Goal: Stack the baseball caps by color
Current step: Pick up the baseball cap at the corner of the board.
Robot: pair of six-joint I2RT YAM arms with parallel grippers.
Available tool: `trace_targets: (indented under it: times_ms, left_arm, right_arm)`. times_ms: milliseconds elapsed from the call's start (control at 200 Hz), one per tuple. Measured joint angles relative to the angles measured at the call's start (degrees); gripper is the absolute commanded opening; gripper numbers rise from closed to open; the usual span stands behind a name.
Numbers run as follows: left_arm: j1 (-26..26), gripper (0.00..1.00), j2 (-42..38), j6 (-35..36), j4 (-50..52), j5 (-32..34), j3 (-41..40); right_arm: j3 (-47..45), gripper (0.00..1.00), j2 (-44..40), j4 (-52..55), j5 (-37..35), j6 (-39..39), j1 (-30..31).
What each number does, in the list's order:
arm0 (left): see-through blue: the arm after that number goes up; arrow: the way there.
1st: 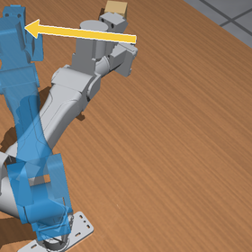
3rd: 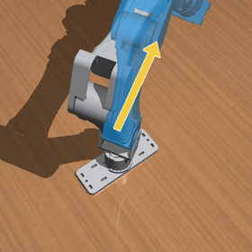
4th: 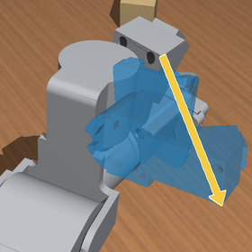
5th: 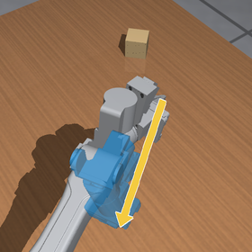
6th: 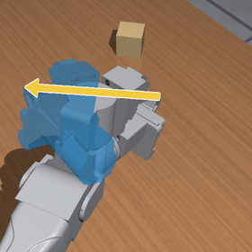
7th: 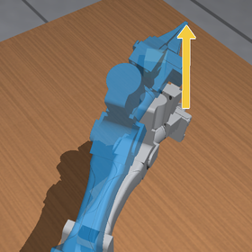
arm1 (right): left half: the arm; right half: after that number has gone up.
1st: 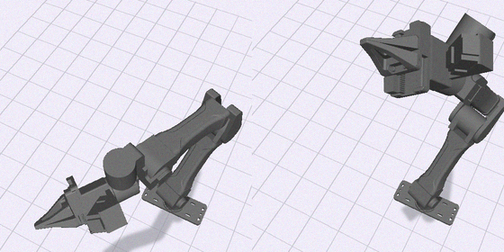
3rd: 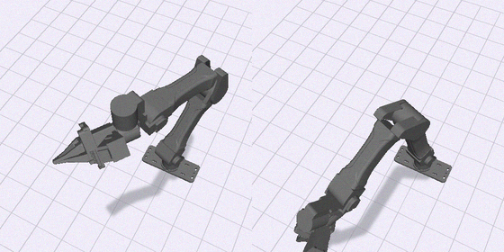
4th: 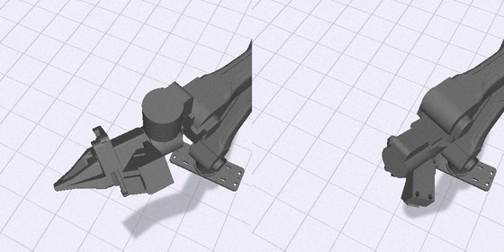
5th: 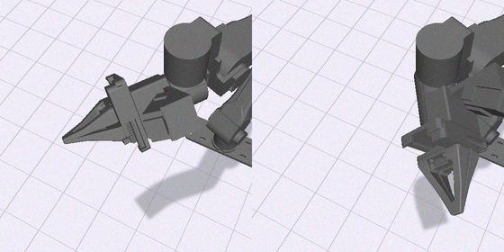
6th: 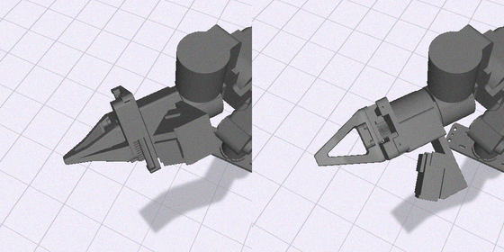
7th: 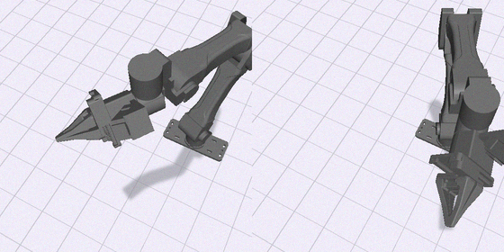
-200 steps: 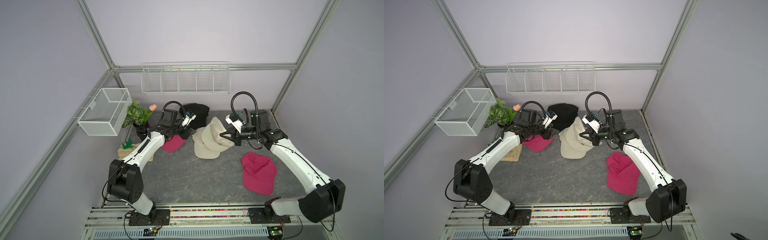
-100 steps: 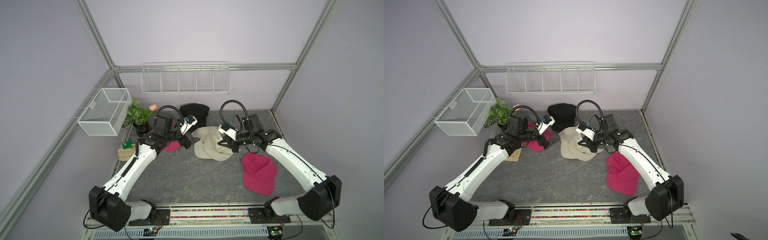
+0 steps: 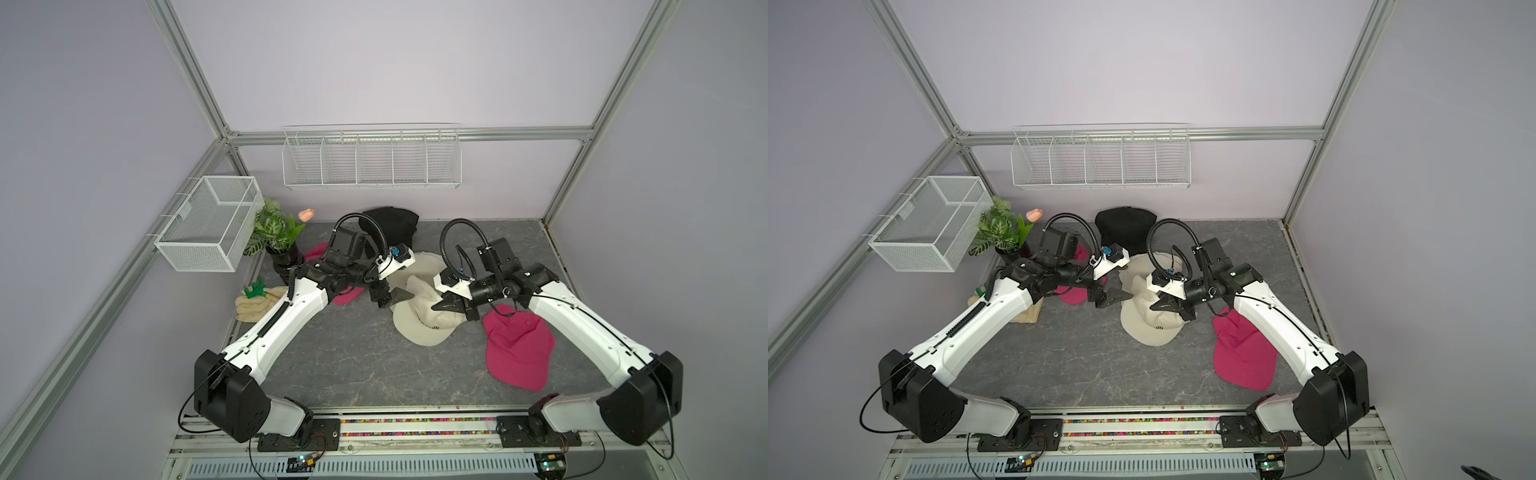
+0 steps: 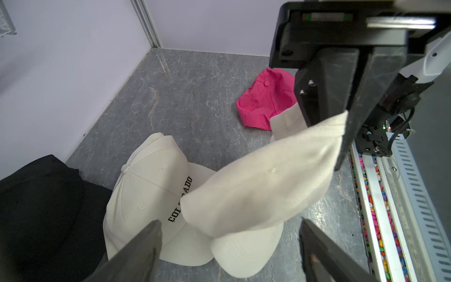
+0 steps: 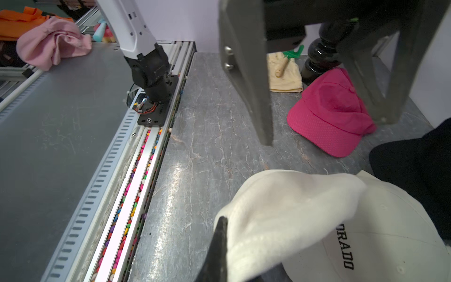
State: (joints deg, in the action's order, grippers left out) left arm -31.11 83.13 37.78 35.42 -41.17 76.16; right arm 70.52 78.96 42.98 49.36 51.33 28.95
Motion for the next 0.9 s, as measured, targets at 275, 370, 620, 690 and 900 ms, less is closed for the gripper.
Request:
trace_targets:
  times_ms: [275, 370, 620, 690, 900]
  left_arm:
    - [-1.33, 0.71, 4.52, 4.13, 5.42, -2.45, 5.18]
    - [-2.21, 0.66, 5.27, 4.96, 6.86, -2.91, 5.49]
    - [-4.09, 0.62, 8.09, 6.38, 8.68, -3.93, 7.45]
    - [-4.28, 0.61, 8.79, 6.82, 9.27, -4.46, 8.28]
    - [-4.31, 0.60, 9.05, 8.66, 10.75, -7.67, 8.41]
  right_arm:
    - [0.00, 0.07, -0.55, 2.08, 1.09, 5.20, 0.57]
    - [0.07, 0.06, -0.55, 2.82, 1.27, 6.56, 0.57]
    - [0.85, 0.07, -0.48, 4.35, 1.60, 8.70, 0.87]
    - [0.85, 0.07, -0.33, 4.39, 1.60, 8.76, 0.90]
    - [0.85, 0.07, -0.09, 3.89, 1.73, 8.37, 0.90]
